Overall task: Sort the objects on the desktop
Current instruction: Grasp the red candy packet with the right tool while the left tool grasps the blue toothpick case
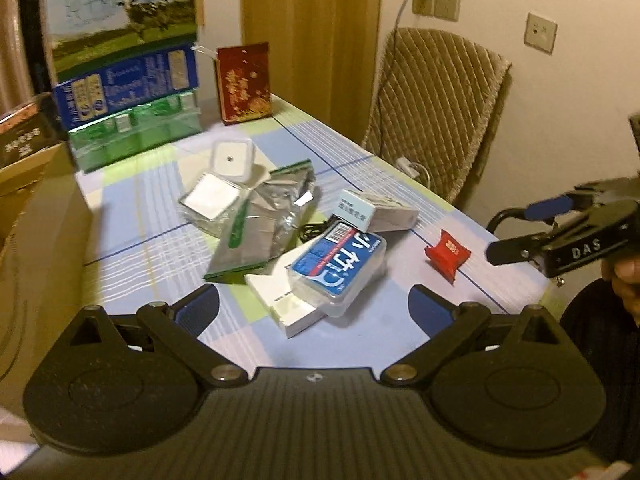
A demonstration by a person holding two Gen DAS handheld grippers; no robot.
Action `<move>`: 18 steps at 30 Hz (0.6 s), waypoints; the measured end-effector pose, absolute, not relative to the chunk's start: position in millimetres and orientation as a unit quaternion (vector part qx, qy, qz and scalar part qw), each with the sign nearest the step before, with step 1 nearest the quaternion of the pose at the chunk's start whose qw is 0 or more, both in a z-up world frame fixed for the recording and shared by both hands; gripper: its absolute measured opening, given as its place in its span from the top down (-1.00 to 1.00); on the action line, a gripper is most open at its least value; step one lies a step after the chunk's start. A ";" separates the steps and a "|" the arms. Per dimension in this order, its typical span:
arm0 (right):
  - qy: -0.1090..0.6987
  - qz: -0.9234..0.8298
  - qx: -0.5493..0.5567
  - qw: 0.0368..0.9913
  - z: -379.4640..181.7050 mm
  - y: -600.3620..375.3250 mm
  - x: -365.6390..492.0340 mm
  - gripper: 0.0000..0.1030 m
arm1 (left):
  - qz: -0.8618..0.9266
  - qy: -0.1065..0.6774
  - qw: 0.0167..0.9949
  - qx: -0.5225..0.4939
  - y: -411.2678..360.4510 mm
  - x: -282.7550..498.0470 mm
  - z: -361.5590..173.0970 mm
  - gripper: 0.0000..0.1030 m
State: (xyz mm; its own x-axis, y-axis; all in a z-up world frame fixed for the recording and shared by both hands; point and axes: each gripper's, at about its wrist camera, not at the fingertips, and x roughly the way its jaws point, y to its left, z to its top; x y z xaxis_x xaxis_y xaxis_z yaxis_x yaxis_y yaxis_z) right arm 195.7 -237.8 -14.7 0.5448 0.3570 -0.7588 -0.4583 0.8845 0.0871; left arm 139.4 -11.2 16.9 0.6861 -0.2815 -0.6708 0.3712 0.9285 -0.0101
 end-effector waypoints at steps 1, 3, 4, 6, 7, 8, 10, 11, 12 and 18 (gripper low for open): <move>0.424 0.237 -0.065 0.872 -17.9 -235.3 200.6 -0.84 | -0.183 0.356 0.914 0.067 -13.5 142.3 14.9 -0.92; 0.440 0.243 -0.075 0.861 -24.8 -231.3 209.9 -0.71 | -0.193 0.360 0.910 0.073 -17.7 148.9 10.6 -0.92; 0.444 0.245 -0.080 0.858 -27.2 -229.1 213.0 -0.70 | -0.198 0.361 0.908 0.076 -19.4 151.9 8.6 -0.92; 0.450 0.249 -0.093 0.853 -31.4 -225.2 219.0 -0.68 | -0.204 0.370 0.903 0.082 -22.6 159.5 3.4 -0.86; 0.454 0.251 -0.099 0.849 -33.6 -223.4 221.2 -0.67 | -0.209 0.375 0.899 0.084 -24.0 163.6 0.5 -0.81; 0.458 0.253 -0.104 0.846 -36.1 -222.0 224.0 -0.65 | -0.213 0.379 0.896 0.088 -25.7 167.3 -2.1 -0.81; 0.467 0.256 -0.108 0.839 -41.0 -220.5 229.6 -0.62 | -0.222 0.380 0.892 0.103 -29.2 173.9 -6.5 -0.79; 0.471 0.256 -0.109 0.837 -42.9 -219.9 232.0 -0.60 | -0.227 0.381 0.889 0.112 -31.1 177.9 -9.1 -0.77; 0.474 0.256 -0.109 0.836 -44.9 -219.3 235.0 -0.57 | -0.231 0.381 0.887 0.120 -33.1 181.3 -11.0 -0.75; 0.492 0.255 -0.108 0.825 -53.9 -217.8 248.4 -0.45 | -0.254 0.394 0.871 0.147 -42.3 204.7 -24.1 -0.53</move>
State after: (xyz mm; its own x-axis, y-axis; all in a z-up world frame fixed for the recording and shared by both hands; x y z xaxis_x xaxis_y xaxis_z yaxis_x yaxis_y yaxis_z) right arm 248.4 -217.8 -53.9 0.3857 0.3148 -0.8673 -0.5272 0.8466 0.0729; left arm 204.7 -42.3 -24.1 0.5610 -0.3269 -0.7605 0.5584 0.8277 0.0561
